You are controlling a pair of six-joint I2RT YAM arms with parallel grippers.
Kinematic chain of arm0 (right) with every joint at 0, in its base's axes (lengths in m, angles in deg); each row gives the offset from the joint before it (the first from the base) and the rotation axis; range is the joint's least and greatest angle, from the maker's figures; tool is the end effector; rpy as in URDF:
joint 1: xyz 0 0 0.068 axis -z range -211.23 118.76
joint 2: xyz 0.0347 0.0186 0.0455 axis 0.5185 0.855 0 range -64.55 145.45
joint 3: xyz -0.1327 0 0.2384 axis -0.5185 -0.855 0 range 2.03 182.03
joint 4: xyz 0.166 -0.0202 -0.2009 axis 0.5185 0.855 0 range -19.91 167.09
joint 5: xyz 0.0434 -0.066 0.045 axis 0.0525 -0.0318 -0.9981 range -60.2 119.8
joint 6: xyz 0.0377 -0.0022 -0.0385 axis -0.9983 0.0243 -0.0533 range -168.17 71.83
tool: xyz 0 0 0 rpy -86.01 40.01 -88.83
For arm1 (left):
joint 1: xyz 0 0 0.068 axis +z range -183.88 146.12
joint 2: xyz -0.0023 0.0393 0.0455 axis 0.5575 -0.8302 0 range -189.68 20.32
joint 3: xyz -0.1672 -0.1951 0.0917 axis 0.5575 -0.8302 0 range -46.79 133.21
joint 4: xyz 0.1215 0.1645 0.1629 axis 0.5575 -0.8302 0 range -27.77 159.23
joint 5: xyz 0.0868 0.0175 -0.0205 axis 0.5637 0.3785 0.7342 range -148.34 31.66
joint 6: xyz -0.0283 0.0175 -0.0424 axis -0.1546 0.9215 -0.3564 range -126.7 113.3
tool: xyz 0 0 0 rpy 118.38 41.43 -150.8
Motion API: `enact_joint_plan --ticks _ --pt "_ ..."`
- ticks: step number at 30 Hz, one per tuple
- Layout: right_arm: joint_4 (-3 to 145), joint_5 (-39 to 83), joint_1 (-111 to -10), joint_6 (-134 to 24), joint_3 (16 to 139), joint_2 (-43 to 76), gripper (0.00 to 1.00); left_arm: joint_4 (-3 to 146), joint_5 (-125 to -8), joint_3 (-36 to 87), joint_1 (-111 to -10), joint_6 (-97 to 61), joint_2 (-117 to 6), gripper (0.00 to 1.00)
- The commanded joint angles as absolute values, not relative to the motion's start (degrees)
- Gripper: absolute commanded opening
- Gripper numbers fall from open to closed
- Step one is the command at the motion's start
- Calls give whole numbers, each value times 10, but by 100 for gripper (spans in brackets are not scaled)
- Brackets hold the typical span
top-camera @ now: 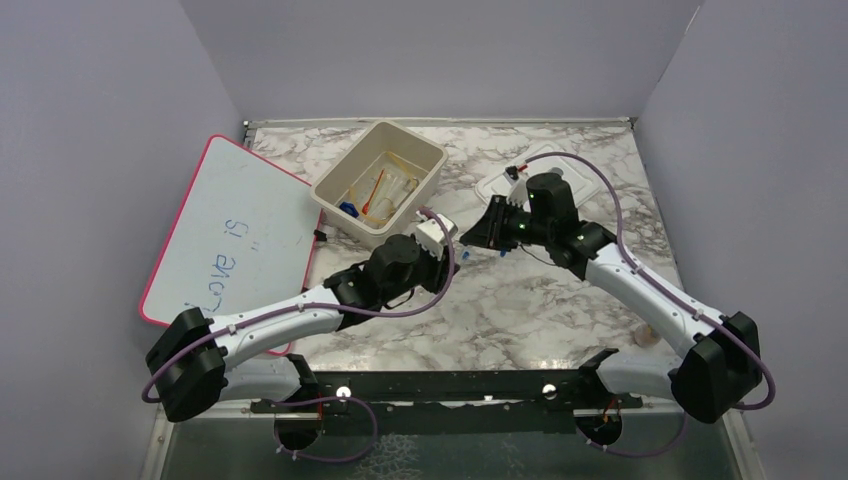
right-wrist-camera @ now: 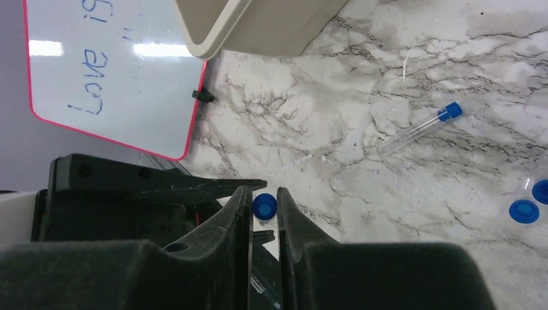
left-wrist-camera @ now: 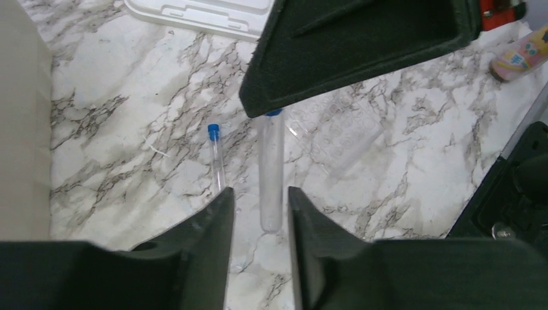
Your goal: Organize the chemistry lab equipment
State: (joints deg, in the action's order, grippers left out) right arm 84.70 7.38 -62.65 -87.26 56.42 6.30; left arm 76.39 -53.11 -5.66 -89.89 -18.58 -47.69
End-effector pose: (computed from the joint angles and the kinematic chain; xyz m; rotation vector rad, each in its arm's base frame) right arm 0.2293 0.1559 0.2959 -0.1017 2.2830 1.1081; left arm 0.1537 -0.2219 0.2642 0.6840 1.8566 -0.7021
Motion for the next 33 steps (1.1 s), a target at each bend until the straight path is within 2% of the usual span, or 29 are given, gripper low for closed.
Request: enact_joint_plan --ticks 1,2,4,9,12,17,24,33 --pt "873 114 -627 -820 576 25 18 751 -480 -39 -900 -200 -463 50" --pt "882 142 -627 -810 574 15 18 744 -472 -36 -900 -200 -459 56" --pt "904 186 -627 -787 572 0 17 728 -451 -28 -900 -199 -450 61" --pt "950 310 -628 -764 554 -33 13 661 -389 9 -894 -197 -430 67" --pt "955 376 -636 -774 526 -50 11 630 -361 27 -885 -203 -431 68" --pt "949 484 -676 -780 502 -51 10 628 -378 31 -871 -226 -449 69" --pt "903 700 -811 -772 483 -18 10 644 -421 26 -857 -256 -493 69" --pt "893 792 -841 -813 464 46 9 648 -436 20 -836 -264 -505 69"
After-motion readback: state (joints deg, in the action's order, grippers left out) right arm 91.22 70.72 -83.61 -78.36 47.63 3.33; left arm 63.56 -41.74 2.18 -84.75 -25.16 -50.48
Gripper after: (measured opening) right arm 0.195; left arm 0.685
